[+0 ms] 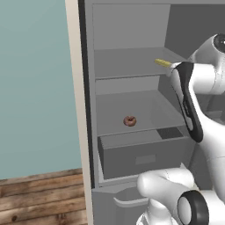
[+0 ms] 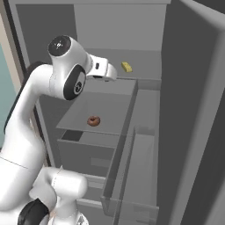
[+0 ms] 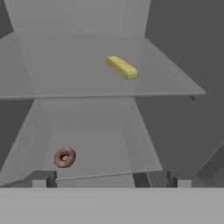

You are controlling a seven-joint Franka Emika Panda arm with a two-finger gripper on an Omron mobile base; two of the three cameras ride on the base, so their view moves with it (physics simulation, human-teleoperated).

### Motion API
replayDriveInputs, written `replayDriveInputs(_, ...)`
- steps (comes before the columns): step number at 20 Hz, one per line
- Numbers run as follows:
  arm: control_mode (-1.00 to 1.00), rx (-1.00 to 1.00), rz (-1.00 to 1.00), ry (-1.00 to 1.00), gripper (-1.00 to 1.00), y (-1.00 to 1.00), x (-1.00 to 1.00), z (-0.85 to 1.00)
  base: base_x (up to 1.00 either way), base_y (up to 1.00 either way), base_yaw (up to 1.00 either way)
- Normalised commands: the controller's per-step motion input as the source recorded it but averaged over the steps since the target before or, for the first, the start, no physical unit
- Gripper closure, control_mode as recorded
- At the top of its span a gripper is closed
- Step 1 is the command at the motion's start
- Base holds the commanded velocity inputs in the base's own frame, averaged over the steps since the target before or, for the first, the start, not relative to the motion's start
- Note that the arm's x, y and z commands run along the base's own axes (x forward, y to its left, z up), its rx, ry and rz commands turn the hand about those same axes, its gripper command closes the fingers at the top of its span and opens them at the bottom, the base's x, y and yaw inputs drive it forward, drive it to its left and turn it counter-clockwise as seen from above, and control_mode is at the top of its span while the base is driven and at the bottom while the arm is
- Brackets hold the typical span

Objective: Move the donut and butter stick from the top shelf to the second highest shelf to make space. Then, place the pitcher from the counter on the cleared top shelf.

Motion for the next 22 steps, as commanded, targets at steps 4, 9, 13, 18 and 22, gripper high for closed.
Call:
replayDriveInputs(4, -1.00, 0.00, 0.02, 0.00, -1.00, -0.12, 0.38, 0.03, 0.00, 0.00, 0.00)
replayDriveInputs(9, -1.00, 0.00, 0.09, 0.00, -1.00, -0.25, 0.22, 0.04, 0.00, 0.00, 0.00)
replayDriveInputs(13, -1.00, 0.00, 0.10, 0.01, -1.00, -0.21, 0.28, 0.02, 0.00, 0.00, 0.00)
replayDriveInputs(18, -1.00, 0.00, 0.11, 0.01, -1.00, -0.04, 0.37, 0.00, 0.00, 0.00, 0.00)
replayDriveInputs(22, -1.00, 0.00, 0.10, 0.01, -1.00, -0.01, 0.43, 0.00, 0.00, 0.00, 0.00)
